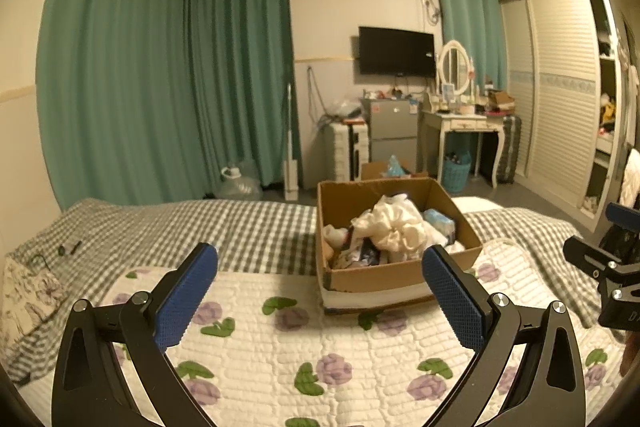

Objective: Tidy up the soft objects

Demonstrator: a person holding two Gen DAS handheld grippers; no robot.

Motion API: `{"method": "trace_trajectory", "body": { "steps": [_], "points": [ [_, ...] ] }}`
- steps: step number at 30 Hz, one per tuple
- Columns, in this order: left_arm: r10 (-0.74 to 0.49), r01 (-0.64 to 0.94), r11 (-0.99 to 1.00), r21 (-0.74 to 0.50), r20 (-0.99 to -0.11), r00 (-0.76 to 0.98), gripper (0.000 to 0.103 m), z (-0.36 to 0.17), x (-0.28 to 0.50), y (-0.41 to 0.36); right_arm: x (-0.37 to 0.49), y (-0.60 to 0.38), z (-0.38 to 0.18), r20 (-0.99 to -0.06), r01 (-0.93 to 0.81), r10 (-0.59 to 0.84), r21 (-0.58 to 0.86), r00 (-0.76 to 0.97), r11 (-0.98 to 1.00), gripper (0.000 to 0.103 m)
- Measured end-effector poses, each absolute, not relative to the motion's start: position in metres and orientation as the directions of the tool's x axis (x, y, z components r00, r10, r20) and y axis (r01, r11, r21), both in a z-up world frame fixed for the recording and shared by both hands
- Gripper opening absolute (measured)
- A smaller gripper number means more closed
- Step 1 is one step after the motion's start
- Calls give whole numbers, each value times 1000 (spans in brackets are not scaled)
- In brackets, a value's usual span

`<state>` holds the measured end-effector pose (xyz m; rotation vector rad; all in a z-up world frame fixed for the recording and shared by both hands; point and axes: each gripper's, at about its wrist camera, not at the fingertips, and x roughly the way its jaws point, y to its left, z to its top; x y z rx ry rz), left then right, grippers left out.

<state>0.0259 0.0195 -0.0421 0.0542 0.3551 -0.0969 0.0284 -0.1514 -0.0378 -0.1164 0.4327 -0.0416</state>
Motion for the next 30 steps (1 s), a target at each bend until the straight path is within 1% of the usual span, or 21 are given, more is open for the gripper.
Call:
{"method": "trace_trajectory", "body": {
  "steps": [8, 12, 30],
  "points": [
    [-85, 104, 994, 36, -354, 931, 103, -42, 26, 20, 30, -146, -40, -418, 15, -66, -122, 906, 992, 103],
    [-100, 112, 994, 13, -366, 925, 103, -41, 25, 20, 30, -146, -40, -418, 15, -65, -121, 906, 993, 103],
    [-83, 104, 994, 38, -367, 926, 103, -42, 22, 15, 30, -146, -45, -423, 17, -64, -114, 904, 993, 103]
  ]
}}
